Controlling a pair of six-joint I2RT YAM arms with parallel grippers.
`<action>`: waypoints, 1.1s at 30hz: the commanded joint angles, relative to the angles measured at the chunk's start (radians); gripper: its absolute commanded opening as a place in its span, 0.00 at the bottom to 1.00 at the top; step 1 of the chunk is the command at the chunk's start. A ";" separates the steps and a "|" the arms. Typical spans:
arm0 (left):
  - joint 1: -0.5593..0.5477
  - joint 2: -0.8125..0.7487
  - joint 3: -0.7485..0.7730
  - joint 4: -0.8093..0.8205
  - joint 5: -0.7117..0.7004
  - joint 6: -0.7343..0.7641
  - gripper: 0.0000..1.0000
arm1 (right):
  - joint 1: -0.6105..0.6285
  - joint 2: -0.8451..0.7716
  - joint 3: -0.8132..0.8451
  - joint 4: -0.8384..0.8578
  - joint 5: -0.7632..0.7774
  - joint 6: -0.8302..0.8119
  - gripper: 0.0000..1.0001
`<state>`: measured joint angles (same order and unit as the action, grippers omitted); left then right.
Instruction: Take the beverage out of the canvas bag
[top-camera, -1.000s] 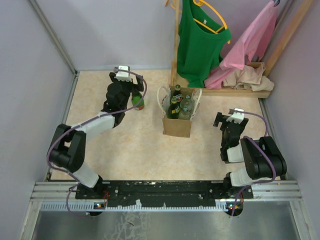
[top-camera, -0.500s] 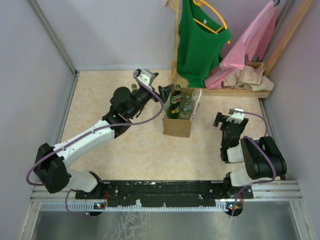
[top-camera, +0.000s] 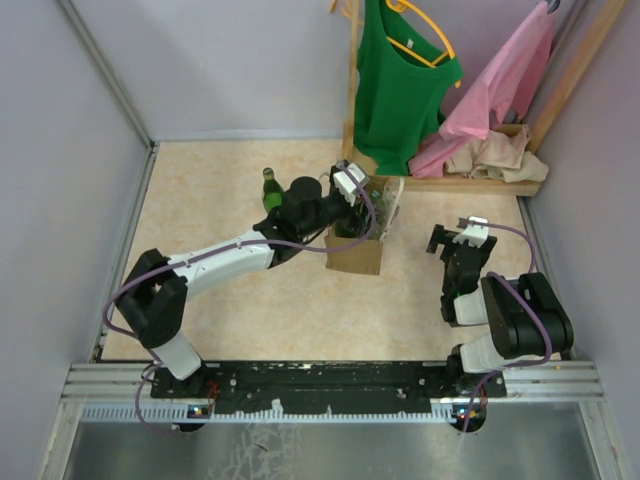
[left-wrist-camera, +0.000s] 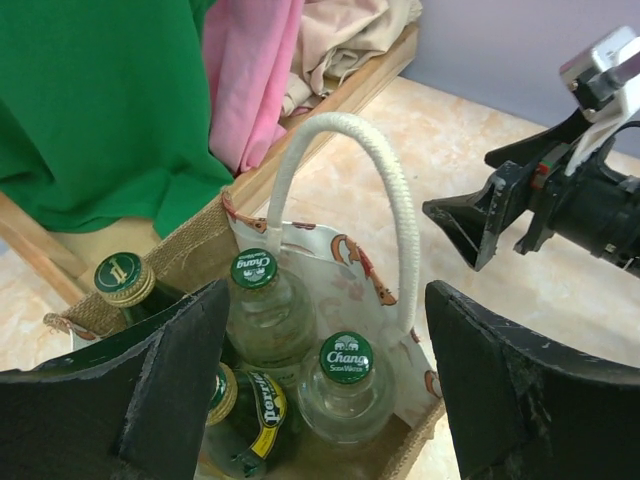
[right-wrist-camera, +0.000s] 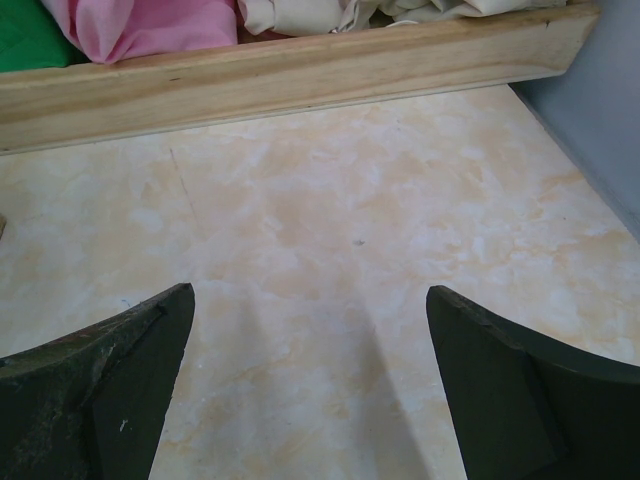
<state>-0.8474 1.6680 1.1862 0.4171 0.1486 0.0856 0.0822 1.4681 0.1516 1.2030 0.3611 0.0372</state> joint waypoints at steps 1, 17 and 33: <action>-0.003 0.004 0.015 0.061 -0.048 -0.005 0.84 | -0.001 -0.017 0.020 0.046 0.003 0.003 0.99; -0.017 -0.019 -0.009 0.045 -0.044 -0.039 0.55 | -0.001 -0.017 0.019 0.046 0.003 0.002 0.99; -0.018 0.045 -0.007 -0.006 0.137 -0.034 0.63 | -0.001 -0.017 0.019 0.046 0.003 0.002 0.99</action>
<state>-0.8623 1.6875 1.1770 0.4164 0.2405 0.0353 0.0822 1.4681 0.1516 1.2030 0.3611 0.0372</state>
